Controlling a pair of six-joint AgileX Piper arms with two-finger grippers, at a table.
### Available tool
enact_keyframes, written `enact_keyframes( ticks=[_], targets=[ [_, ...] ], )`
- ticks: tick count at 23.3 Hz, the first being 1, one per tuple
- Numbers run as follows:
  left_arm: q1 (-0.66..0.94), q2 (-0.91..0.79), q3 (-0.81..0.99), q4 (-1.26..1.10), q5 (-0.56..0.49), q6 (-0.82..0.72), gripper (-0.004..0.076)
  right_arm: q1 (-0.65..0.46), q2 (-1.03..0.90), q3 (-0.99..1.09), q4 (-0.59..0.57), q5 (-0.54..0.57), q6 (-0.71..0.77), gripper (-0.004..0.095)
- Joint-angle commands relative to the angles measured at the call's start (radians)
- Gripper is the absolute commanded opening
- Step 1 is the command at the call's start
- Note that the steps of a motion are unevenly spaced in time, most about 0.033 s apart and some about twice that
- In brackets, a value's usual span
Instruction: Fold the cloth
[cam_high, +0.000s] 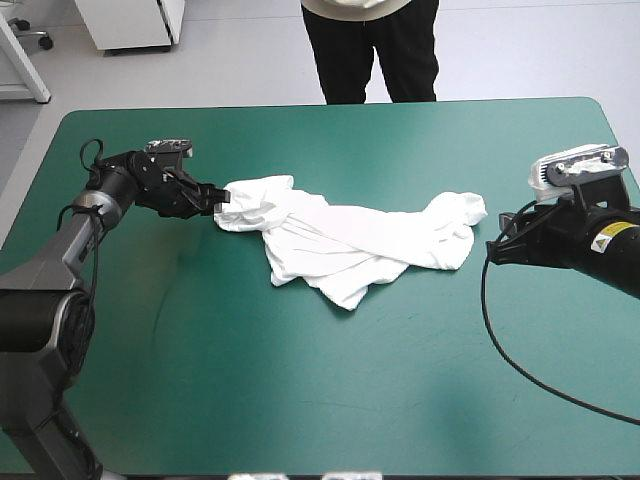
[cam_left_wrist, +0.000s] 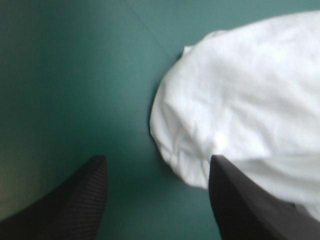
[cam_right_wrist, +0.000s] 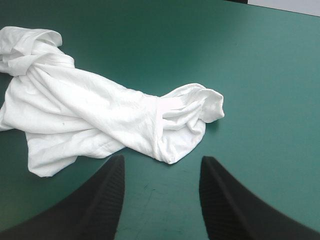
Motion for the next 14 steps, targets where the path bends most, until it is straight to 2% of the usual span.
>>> enact_keyframes(
  ticks=[1, 7, 9, 10, 11, 12, 14],
  targets=[
    [0.004, 0.042, -0.132, -0.038, 0.011, 0.001, 0.0438, -0.005, 0.0, -0.025, 0.008, -0.068, -0.01, 0.0445],
    [-0.005, 0.17, -0.273, -0.004, 0.188, 0.045, 0.0436, -0.005, 0.0, -0.025, 0.004, -0.072, -0.01, 0.0445],
    [-0.009, 0.182, -0.277, 0.0, 0.227, 0.05, 0.0376, -0.005, 0.0, -0.025, 0.004, -0.077, -0.01, 0.0445],
    [-0.018, 0.187, -0.277, 0.004, 0.234, 0.06, 0.0284, -0.005, 0.0, -0.025, 0.001, -0.084, -0.01, 0.0445],
    [-0.029, 0.187, -0.277, 0.002, 0.236, 0.073, 0.0239, -0.005, 0.0, -0.025, 0.001, -0.086, -0.01, 0.0445],
    [-0.048, 0.189, -0.277, 0.005, 0.237, 0.095, 0.0115, -0.005, 0.0, -0.025, -0.006, -0.092, -0.01, 0.0445],
    [-0.072, 0.189, -0.277, 0.029, 0.22, 0.095, -0.0007, -0.005, 0.002, -0.025, -0.022, -0.093, 0.001, 0.0445]
  ],
)
